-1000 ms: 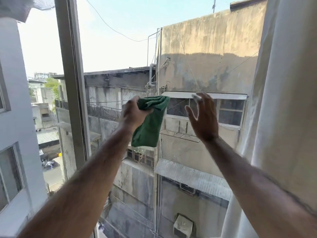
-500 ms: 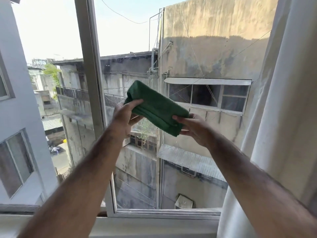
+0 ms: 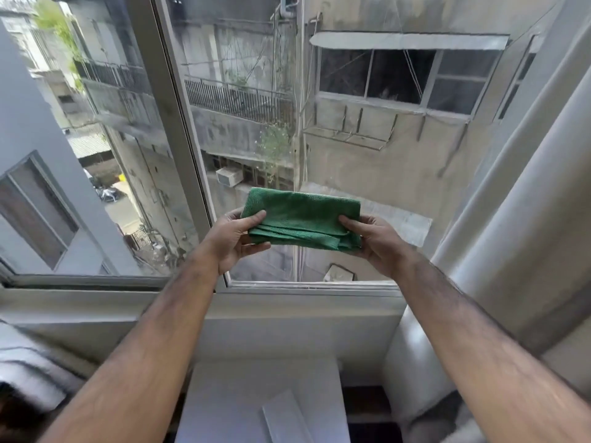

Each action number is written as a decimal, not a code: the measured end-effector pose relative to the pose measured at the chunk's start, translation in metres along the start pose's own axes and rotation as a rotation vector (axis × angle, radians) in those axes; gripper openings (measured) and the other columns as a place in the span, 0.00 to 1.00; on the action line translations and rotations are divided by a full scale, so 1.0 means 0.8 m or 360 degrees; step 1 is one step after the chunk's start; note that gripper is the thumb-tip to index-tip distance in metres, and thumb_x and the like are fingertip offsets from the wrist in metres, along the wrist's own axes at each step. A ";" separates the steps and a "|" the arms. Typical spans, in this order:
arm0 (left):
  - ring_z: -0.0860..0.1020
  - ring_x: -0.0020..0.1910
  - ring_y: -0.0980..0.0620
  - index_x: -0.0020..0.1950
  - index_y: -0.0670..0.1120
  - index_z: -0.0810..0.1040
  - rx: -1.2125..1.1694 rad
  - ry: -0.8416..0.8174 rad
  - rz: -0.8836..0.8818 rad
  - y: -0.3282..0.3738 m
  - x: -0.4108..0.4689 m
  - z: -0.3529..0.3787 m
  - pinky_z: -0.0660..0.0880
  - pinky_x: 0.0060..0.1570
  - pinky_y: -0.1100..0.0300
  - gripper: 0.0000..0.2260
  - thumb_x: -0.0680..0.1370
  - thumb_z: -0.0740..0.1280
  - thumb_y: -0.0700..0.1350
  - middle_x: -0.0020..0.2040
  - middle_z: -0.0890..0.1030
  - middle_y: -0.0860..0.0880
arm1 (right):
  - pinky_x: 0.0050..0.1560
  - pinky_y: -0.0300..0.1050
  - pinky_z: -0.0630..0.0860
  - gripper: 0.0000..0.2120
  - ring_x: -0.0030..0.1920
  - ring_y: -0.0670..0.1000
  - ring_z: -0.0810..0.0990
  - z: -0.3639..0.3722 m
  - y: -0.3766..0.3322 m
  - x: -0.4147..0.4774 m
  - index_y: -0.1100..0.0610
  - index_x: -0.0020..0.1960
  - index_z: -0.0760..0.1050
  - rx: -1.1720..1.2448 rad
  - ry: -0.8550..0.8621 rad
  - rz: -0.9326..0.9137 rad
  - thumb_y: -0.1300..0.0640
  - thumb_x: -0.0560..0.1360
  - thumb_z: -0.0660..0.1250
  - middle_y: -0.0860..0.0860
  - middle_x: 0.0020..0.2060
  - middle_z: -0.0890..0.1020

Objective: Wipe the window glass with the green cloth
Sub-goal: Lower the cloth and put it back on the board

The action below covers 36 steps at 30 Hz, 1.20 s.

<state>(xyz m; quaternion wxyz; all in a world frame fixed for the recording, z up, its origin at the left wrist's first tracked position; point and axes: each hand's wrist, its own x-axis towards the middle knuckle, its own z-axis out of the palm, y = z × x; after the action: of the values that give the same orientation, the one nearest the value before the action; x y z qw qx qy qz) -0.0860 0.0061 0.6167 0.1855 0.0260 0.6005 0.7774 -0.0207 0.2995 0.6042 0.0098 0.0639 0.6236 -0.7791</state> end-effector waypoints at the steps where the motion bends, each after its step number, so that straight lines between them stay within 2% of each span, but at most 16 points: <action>1: 0.87 0.38 0.47 0.50 0.45 0.84 -0.0006 0.0014 -0.0042 -0.020 0.000 -0.007 0.84 0.30 0.58 0.03 0.77 0.74 0.41 0.41 0.87 0.46 | 0.44 0.47 0.89 0.15 0.45 0.53 0.91 -0.002 0.022 0.000 0.57 0.55 0.88 -0.0002 0.0021 0.0051 0.53 0.70 0.78 0.54 0.50 0.91; 5: 0.87 0.39 0.46 0.50 0.45 0.85 -0.0021 0.0083 -0.0204 -0.103 0.006 -0.032 0.85 0.31 0.58 0.04 0.78 0.73 0.38 0.41 0.88 0.46 | 0.44 0.47 0.89 0.05 0.42 0.52 0.90 -0.014 0.115 0.002 0.54 0.51 0.90 -0.0018 0.0135 0.0201 0.57 0.77 0.76 0.52 0.46 0.91; 9: 0.88 0.38 0.47 0.49 0.45 0.84 0.0003 0.0155 -0.0371 -0.190 0.010 -0.061 0.85 0.31 0.58 0.04 0.77 0.73 0.37 0.42 0.89 0.47 | 0.46 0.47 0.90 0.05 0.44 0.51 0.90 -0.029 0.211 -0.004 0.54 0.53 0.89 -0.0013 0.0222 0.0381 0.58 0.77 0.77 0.52 0.48 0.91; 12: 0.88 0.39 0.48 0.53 0.43 0.83 0.0054 0.0189 -0.0496 -0.265 0.012 -0.086 0.85 0.32 0.58 0.06 0.77 0.73 0.36 0.45 0.89 0.46 | 0.42 0.45 0.89 0.04 0.42 0.51 0.91 -0.039 0.293 -0.016 0.57 0.52 0.89 0.0031 0.0288 0.0496 0.61 0.77 0.77 0.53 0.47 0.92; 15: 0.88 0.38 0.49 0.57 0.41 0.83 0.0137 0.0222 -0.0613 -0.335 0.011 -0.105 0.85 0.33 0.58 0.09 0.77 0.73 0.35 0.47 0.87 0.45 | 0.45 0.45 0.90 0.07 0.43 0.51 0.91 -0.050 0.368 -0.031 0.60 0.56 0.86 0.0043 0.0342 0.0620 0.63 0.78 0.76 0.53 0.46 0.91; 17: 0.87 0.38 0.50 0.60 0.39 0.82 0.0228 0.0246 -0.0675 -0.382 0.012 -0.115 0.85 0.34 0.58 0.12 0.77 0.73 0.34 0.48 0.86 0.43 | 0.46 0.43 0.89 0.07 0.43 0.49 0.90 -0.058 0.420 -0.041 0.59 0.56 0.85 -0.0005 0.0361 0.0705 0.62 0.78 0.76 0.51 0.45 0.91; 19: 0.86 0.39 0.50 0.61 0.37 0.81 0.0337 0.0261 -0.0720 -0.427 0.016 -0.124 0.85 0.35 0.59 0.13 0.77 0.73 0.34 0.50 0.86 0.41 | 0.42 0.40 0.87 0.07 0.42 0.47 0.90 -0.065 0.469 -0.051 0.59 0.56 0.85 -0.0047 0.0419 0.0774 0.63 0.78 0.76 0.50 0.45 0.90; 21: 0.85 0.41 0.49 0.62 0.36 0.81 0.0440 0.0269 -0.0748 -0.472 0.019 -0.132 0.85 0.35 0.59 0.13 0.78 0.72 0.33 0.51 0.85 0.40 | 0.40 0.38 0.86 0.09 0.41 0.46 0.90 -0.070 0.516 -0.060 0.61 0.58 0.84 -0.0060 0.0468 0.0840 0.64 0.78 0.76 0.52 0.47 0.89; 24: 0.84 0.42 0.50 0.62 0.37 0.81 0.0657 0.0257 -0.0767 -0.546 0.029 -0.148 0.85 0.34 0.61 0.11 0.80 0.68 0.32 0.51 0.84 0.41 | 0.40 0.39 0.87 0.06 0.42 0.47 0.90 -0.074 0.592 -0.071 0.61 0.55 0.83 -0.0098 0.0484 0.0983 0.67 0.79 0.74 0.56 0.50 0.88; 27: 0.84 0.46 0.46 0.63 0.38 0.81 0.0898 0.0215 -0.0815 -0.614 0.037 -0.168 0.85 0.44 0.53 0.11 0.82 0.66 0.33 0.51 0.84 0.41 | 0.40 0.43 0.89 0.06 0.50 0.57 0.89 -0.069 0.667 -0.088 0.66 0.56 0.79 -0.0175 0.0494 0.1166 0.68 0.80 0.72 0.63 0.55 0.86; 29: 0.85 0.50 0.43 0.64 0.39 0.81 0.1091 0.0203 -0.0845 -0.654 0.041 -0.179 0.85 0.53 0.49 0.11 0.82 0.68 0.35 0.53 0.85 0.41 | 0.41 0.47 0.89 0.05 0.51 0.60 0.88 -0.064 0.714 -0.103 0.64 0.55 0.77 -0.0206 0.0498 0.1265 0.68 0.80 0.71 0.65 0.57 0.86; 32: 0.85 0.51 0.44 0.64 0.41 0.83 0.1332 0.0163 -0.0822 -0.706 0.048 -0.188 0.85 0.56 0.49 0.13 0.79 0.72 0.37 0.53 0.85 0.44 | 0.51 0.56 0.89 0.06 0.54 0.64 0.90 -0.061 0.780 -0.127 0.64 0.55 0.77 -0.0185 0.0493 0.1415 0.65 0.80 0.72 0.66 0.58 0.87; 36: 0.85 0.54 0.44 0.62 0.41 0.84 0.1526 0.0014 -0.0831 -0.763 0.061 -0.194 0.82 0.62 0.46 0.13 0.78 0.74 0.38 0.55 0.87 0.44 | 0.45 0.46 0.89 0.04 0.50 0.58 0.92 -0.068 0.848 -0.150 0.60 0.52 0.78 -0.0128 0.0525 0.1532 0.61 0.82 0.73 0.63 0.56 0.89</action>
<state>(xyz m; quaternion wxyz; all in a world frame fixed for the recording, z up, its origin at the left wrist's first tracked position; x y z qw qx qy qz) -0.0152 0.0064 -0.0112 0.3372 -0.0454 0.8748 0.3448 0.1675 0.1937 -0.0524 0.2714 0.4657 0.5461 -0.6413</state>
